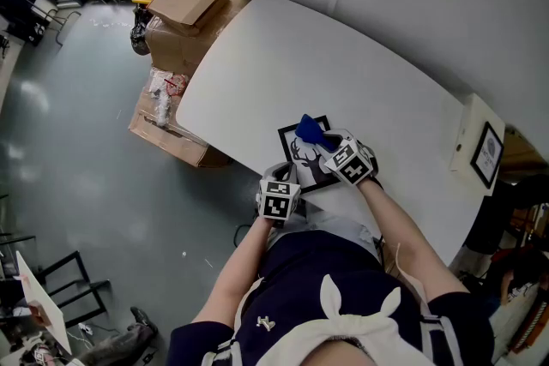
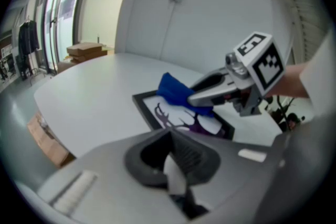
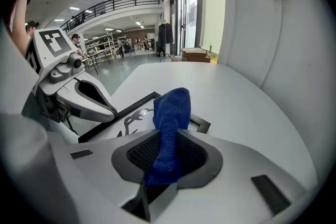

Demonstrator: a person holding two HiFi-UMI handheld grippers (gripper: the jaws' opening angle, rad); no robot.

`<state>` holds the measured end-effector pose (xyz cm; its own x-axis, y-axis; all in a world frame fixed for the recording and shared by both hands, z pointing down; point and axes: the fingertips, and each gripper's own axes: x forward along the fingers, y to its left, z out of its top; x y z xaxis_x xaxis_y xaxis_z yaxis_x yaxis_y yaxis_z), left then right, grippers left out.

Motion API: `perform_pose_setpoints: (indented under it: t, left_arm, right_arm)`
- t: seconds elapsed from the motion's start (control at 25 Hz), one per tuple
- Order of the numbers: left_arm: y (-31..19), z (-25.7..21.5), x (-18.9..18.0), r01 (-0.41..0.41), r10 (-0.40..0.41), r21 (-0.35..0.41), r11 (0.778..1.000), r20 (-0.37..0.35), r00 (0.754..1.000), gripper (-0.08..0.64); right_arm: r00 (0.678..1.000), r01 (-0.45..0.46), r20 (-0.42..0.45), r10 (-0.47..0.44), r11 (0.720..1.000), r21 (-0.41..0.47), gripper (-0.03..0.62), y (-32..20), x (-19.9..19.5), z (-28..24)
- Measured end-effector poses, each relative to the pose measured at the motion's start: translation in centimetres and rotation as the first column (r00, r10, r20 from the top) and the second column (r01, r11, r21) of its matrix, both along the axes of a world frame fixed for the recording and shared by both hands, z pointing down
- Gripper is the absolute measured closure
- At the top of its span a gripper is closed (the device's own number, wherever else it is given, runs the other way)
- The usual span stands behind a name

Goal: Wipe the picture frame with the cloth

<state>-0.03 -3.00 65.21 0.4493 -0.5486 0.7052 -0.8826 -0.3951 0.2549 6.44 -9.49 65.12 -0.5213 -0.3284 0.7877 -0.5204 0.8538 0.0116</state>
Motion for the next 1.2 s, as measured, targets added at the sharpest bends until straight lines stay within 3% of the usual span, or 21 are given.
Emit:
perform_pose_setpoints:
  t: [0.56,1.2]
  left_arm:
    - [-0.1,0.1,0.0,-0.004,0.004,-0.001,1.0,-0.024,1.0,0.557]
    - [0.1,-0.1,0.2,-0.029,0.029,0.001,1.0,-0.028,0.999,0.557]
  right_arm:
    - [0.997,-0.061,0.038,0.063,0.997,-0.049,0.503,-0.1,-0.9,0.1]
    - [0.999,-0.026,0.041,0.029,0.997,-0.078,0.503,0.7,-2.9,0.2]
